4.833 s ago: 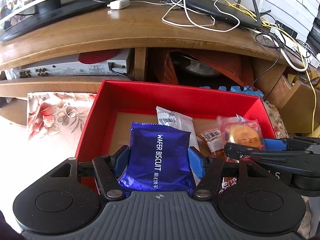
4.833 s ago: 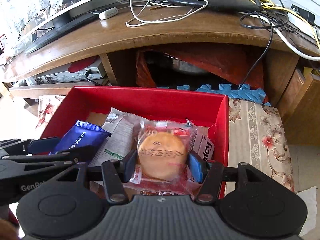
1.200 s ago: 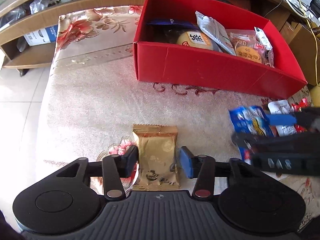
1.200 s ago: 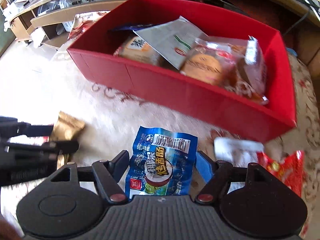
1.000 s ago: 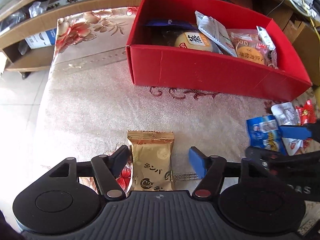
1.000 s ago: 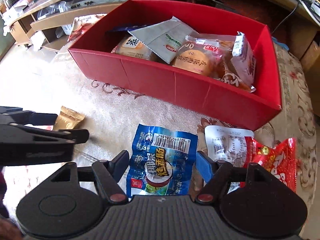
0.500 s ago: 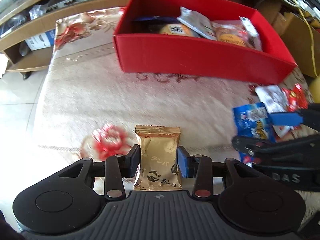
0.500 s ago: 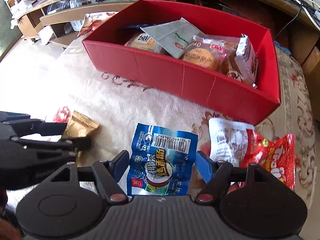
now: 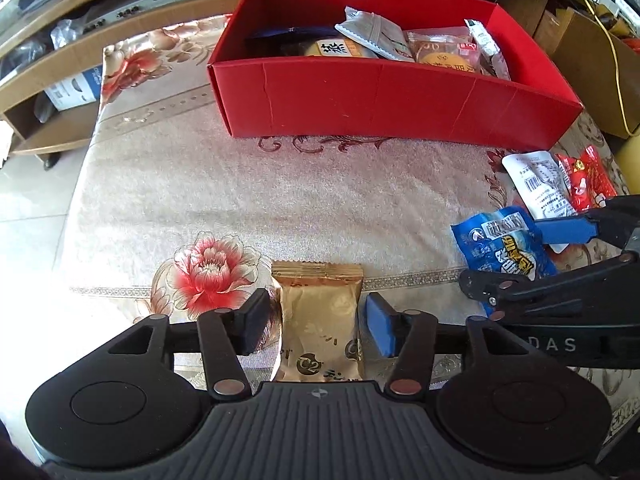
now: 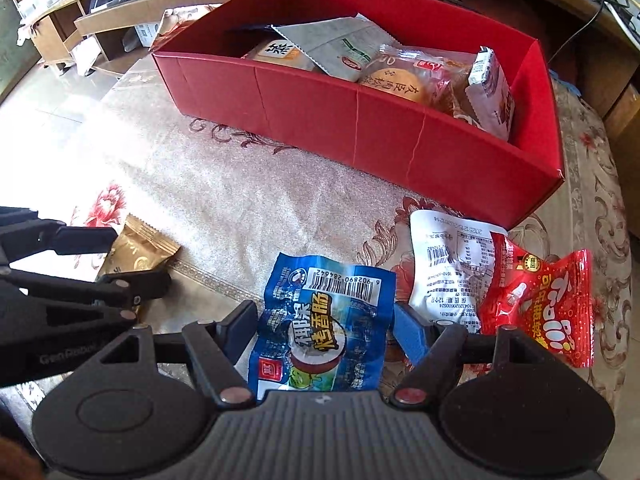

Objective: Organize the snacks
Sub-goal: 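Lift both held packets and carry them over the red box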

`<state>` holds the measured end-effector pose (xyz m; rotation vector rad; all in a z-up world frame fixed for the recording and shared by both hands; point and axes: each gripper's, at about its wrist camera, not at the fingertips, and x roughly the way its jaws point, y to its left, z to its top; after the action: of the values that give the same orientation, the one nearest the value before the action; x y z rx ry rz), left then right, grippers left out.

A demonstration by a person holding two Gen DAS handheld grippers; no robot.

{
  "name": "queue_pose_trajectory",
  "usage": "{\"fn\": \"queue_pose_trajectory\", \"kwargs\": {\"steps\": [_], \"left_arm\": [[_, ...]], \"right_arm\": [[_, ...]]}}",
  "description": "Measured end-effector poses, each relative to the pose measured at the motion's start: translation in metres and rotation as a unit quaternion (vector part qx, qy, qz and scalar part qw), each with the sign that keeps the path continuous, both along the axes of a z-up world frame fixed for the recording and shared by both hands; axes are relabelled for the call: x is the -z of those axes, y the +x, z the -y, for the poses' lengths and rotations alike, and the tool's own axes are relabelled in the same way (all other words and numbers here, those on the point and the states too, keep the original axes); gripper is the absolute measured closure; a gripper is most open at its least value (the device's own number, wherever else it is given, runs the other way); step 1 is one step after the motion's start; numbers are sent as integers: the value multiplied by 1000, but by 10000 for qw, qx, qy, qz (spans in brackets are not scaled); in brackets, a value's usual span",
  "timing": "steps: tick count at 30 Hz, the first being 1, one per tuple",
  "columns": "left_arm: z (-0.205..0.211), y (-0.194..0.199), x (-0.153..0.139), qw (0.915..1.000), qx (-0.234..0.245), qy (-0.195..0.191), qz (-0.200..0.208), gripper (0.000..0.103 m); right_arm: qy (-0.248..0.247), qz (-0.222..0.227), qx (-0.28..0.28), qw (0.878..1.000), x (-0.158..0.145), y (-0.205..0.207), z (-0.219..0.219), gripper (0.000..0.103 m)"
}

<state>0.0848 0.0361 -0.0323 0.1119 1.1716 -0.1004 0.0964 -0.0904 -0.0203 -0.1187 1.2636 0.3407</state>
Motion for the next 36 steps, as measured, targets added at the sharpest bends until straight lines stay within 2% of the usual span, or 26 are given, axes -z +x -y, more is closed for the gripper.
{"fn": "queue_pose_trajectory", "kwargs": {"steps": [5,7,8,9,14,22,28,36], "left_arm": [[2,-4,1,9999,55,101,12,40],[3,-6,0,9999,77,96,15,47],[3,-6,-1,9999,89,63,9,54],[4,-7,-2,10000,85,39,6,55],[8,-11,-5,9999,135,-16,17,55],[11,-10,-28,9992,68,-285,275,55],[14,0,-43,9978,17,-485,452,55],[21,16,-53,9967,-16,-554,597,55]], "right_arm": [[-117,55,-117,9998,-1,-8,-4,35],[-132,26,-130,9998,-2,-11,-1,36],[-145,19,-130,9998,-3,-12,-1,36],[-151,25,-130,9998,-4,-14,-1,36],[-113,165,-139,9997,-17,-21,2,36],[34,419,71,9991,-41,-19,15,36],[204,535,247,9981,-52,-8,20,36],[366,646,503,9960,-62,11,32,36]]}}
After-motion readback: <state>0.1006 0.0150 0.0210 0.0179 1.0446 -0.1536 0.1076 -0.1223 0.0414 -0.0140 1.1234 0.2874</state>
